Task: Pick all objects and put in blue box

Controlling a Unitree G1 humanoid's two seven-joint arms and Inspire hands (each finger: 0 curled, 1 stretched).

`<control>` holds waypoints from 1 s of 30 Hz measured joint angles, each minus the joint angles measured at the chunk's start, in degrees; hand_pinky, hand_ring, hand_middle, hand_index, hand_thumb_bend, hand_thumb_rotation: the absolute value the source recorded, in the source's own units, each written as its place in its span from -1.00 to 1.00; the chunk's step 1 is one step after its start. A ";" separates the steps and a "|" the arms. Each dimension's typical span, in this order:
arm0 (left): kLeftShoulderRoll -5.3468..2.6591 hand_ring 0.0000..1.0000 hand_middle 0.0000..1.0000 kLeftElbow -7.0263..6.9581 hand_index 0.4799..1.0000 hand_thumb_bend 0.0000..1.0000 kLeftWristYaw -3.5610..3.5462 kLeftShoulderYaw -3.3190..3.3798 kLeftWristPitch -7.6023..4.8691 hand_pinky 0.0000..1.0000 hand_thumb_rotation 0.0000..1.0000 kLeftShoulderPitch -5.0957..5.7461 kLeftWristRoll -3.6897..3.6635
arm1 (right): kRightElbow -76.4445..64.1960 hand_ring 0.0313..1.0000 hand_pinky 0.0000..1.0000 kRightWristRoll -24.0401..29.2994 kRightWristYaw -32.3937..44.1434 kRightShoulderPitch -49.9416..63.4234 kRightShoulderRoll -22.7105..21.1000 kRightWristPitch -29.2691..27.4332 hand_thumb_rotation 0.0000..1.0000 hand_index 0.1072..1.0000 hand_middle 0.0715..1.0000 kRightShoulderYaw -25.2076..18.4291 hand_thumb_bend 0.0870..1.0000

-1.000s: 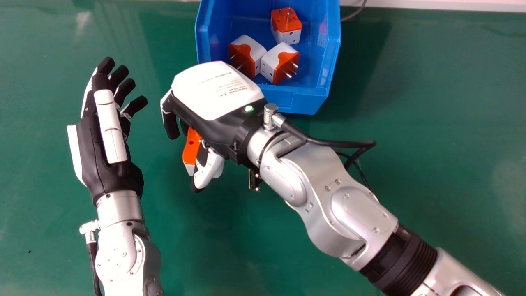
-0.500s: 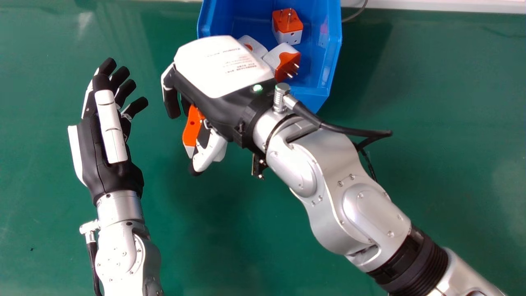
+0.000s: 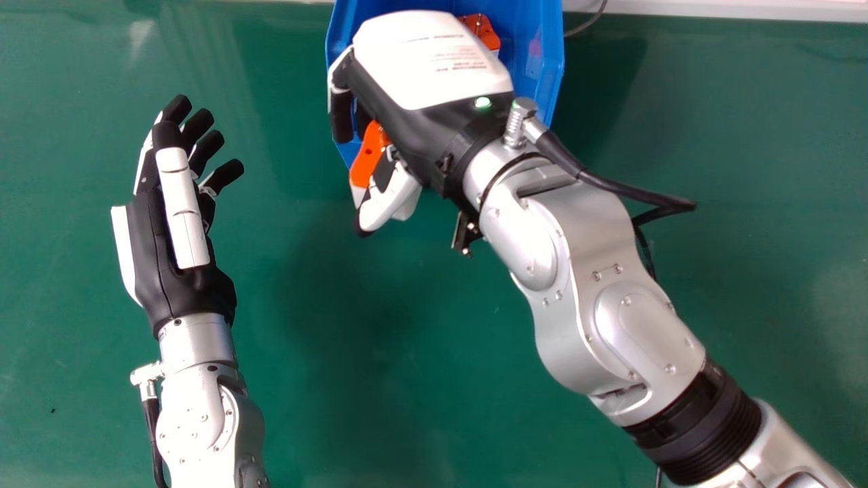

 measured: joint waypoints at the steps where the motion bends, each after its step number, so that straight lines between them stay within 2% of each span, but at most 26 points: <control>1: 0.01 0.65 0.67 0.00 0.36 0.33 0.00 0.01 0.00 0.48 0.82 0.00 -0.01 | 0.00 -0.28 -0.63 -0.06 -0.16 -0.19 0.01 0.32 -1.00 -0.12 -0.09 -0.27 -0.06; 8: 0.06 0.65 0.67 0.11 0.36 0.34 0.03 -0.01 -0.01 0.47 0.82 -0.03 0.03 | 1.14 -0.27 -0.62 -1.23 -4.30 -1.53 -0.83 0.96 -1.00 -0.12 -0.08 -3.51 -0.06; 10: 0.08 0.65 0.67 0.22 0.36 0.34 0.07 0.03 -0.07 0.47 0.82 -0.13 0.04 | 5.98 -0.27 -0.62 1.67 -11.63 -2.33 -1.95 -3.55 -1.00 -0.12 -0.08 -6.11 -0.06; 14: 0.04 0.65 0.67 0.38 0.36 0.34 0.08 0.01 -0.12 0.47 0.82 -0.20 0.10 | 21.61 -0.27 -0.62 7.59 -24.32 -5.13 -4.42 -14.17 -1.00 -0.13 -0.07 -8.38 -0.06; 20: 0.00 0.65 0.67 0.30 0.36 0.34 -0.02 -0.07 -0.19 0.47 0.82 -0.10 0.13 | 50.43 -0.27 -0.62 10.60 -41.28 -11.98 -6.39 -30.29 -1.00 -0.13 -0.07 -8.05 -0.06; 24: -0.08 0.66 0.68 0.18 0.36 0.34 -0.09 -0.19 -0.20 0.47 0.81 -0.09 0.17 | 59.71 -0.27 -0.59 10.48 -47.80 -15.80 -6.36 -35.13 -1.00 -0.12 -0.06 -6.35 -0.06; 27: -0.09 0.66 0.68 0.04 0.36 0.34 -0.06 -0.15 -0.19 0.47 0.81 -0.08 0.16 | 66.40 -0.27 -0.59 9.08 -54.82 -18.18 -6.35 -37.93 -1.00 -0.12 -0.06 -3.22 -0.06; 30: -0.14 0.66 0.68 0.02 0.36 0.34 -0.01 -0.17 -0.19 0.47 0.81 -0.08 0.19 | 68.89 -0.27 -0.59 7.80 -58.59 -19.21 -6.31 -39.20 -1.00 -0.12 -0.06 -0.99 -0.06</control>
